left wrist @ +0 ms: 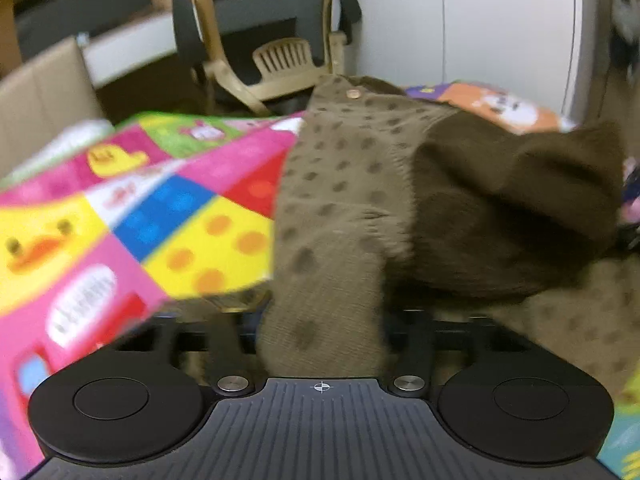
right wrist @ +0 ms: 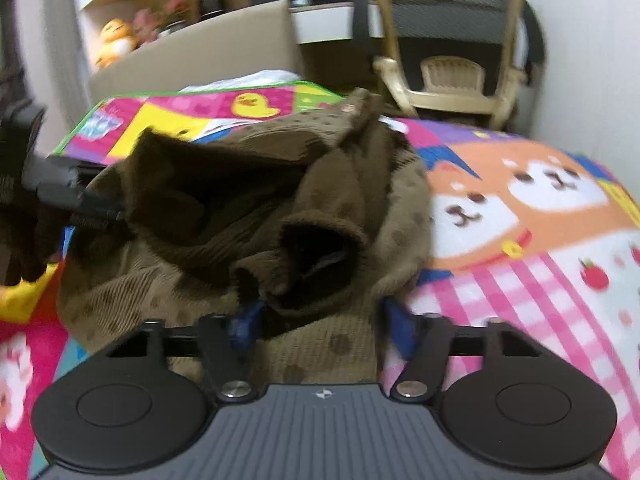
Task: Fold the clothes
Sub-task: 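Reach into the dress with both tools and close on its fabric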
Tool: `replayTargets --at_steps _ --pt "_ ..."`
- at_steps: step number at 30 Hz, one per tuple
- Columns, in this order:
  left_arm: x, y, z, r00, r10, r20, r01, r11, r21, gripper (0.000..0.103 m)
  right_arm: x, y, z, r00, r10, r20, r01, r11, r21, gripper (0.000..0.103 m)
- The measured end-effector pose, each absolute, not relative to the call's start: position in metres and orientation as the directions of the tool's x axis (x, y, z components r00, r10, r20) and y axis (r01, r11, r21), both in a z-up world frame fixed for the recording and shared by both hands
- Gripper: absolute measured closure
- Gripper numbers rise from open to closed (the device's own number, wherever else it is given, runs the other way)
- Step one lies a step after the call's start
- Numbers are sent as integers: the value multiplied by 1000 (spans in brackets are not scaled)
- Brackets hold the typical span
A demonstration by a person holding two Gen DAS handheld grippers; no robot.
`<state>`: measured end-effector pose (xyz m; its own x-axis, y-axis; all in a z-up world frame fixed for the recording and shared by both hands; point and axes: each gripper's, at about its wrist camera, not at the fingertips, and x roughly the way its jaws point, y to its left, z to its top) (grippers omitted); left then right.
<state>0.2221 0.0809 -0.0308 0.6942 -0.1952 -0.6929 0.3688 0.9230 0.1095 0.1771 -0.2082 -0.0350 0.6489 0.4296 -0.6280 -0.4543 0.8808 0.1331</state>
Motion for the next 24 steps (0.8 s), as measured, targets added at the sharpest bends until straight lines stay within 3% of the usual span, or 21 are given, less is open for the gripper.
replayTargets --at_steps 2,4,6,10,13,15,17,18,20,22,24 --pt "214 73 -29 686 -206 -698 380 919 102 82 173 -207 -33 639 446 -627 -480 868 127 70" --pt "200 65 -26 677 -224 -701 389 918 81 83 169 -211 -31 636 449 -628 -491 863 120 83" --pt "184 57 -20 653 -276 -705 413 911 26 83 160 -220 -27 634 451 -628 -494 861 120 88" --pt "142 39 -10 577 -407 -708 481 870 -108 83 135 -249 -19 642 422 -640 -474 875 102 90" --pt "106 31 -8 539 -423 -728 505 854 -123 82 107 -271 -16 644 406 -648 -461 882 94 90" --pt "85 27 -1 558 -386 -734 504 861 -69 75 97 -283 -11 666 402 -629 -451 888 90 90" --pt "69 24 17 615 -340 -712 499 866 17 60 88 -294 -5 692 399 -602 -440 894 86 89" --pt "61 23 27 639 -325 -697 497 866 52 53 86 -300 0 711 397 -580 -430 899 88 85" --pt "48 16 52 688 -334 -644 502 860 91 25 86 -310 11 755 394 -524 -407 908 98 69" --pt "37 0 69 717 -363 -595 524 844 116 13 87 -318 22 792 394 -466 -394 913 104 54" --pt "31 -20 80 727 -398 -560 551 824 131 8 88 -323 28 813 400 -423 -390 914 113 52"
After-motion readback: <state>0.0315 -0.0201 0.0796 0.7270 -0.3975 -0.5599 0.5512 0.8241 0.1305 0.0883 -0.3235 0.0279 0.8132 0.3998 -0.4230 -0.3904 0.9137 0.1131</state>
